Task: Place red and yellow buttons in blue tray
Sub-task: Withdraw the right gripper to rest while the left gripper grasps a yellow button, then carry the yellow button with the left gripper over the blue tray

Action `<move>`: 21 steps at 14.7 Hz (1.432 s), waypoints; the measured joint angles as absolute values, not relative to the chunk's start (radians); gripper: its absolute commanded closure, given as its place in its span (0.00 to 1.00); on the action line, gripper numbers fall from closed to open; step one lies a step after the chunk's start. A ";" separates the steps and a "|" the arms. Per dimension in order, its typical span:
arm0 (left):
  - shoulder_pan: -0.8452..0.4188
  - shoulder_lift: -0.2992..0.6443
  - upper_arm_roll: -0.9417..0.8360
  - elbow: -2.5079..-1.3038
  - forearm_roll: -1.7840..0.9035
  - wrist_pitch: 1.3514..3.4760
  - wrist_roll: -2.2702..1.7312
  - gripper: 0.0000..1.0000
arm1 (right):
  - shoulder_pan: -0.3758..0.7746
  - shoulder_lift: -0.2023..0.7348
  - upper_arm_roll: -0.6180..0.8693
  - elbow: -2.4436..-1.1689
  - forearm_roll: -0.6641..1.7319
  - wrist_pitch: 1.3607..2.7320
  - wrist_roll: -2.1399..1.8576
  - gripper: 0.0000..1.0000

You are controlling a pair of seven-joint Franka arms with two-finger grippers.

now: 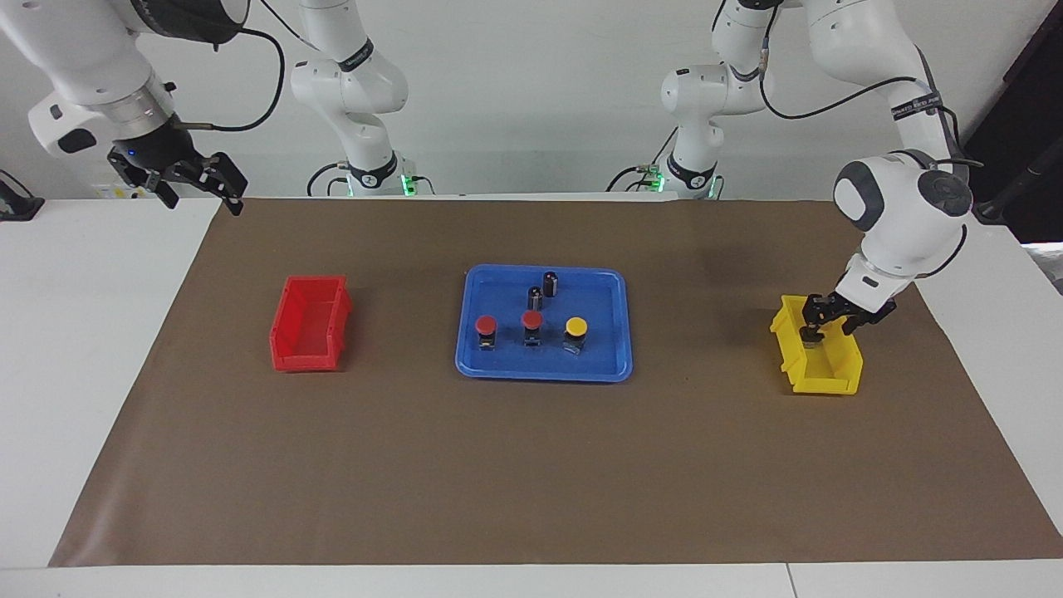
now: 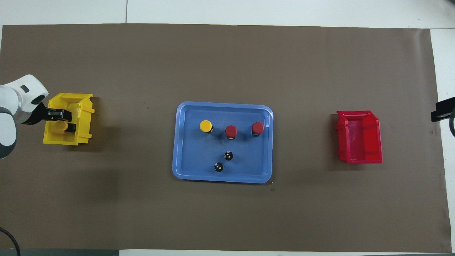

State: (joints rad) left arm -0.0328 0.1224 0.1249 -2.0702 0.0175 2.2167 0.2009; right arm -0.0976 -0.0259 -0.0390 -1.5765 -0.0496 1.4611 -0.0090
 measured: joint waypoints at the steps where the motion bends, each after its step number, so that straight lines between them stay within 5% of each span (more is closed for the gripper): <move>1: -0.028 0.121 0.125 -2.076 0.017 2.217 0.201 0.32 | -0.098 -0.030 -0.046 -1.587 -0.050 1.467 -0.009 0.00; 14: -0.010 0.102 0.111 -2.117 0.016 2.219 0.201 0.36 | -0.050 -0.055 -0.059 -1.623 -0.048 1.471 -0.011 0.00; 16: -0.010 0.102 0.111 -2.118 0.016 2.219 0.200 0.49 | -0.046 -0.055 -0.059 -1.623 -0.048 1.471 -0.011 0.00; 18: -0.010 0.102 0.110 -2.119 0.015 2.219 0.197 0.98 | -0.045 -0.055 -0.058 -1.623 -0.048 1.471 -0.011 0.00; 21: -0.010 0.102 0.109 -2.119 0.014 2.219 0.186 0.98 | -0.045 -0.056 -0.058 -1.623 -0.048 1.471 -0.011 0.00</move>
State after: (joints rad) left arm -0.0100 0.1015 0.1089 -2.1191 0.0144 2.2188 0.1864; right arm -0.0454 -0.0558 -0.0579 -1.6232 -0.0485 1.4713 -0.0110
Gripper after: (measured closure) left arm 0.590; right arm 0.000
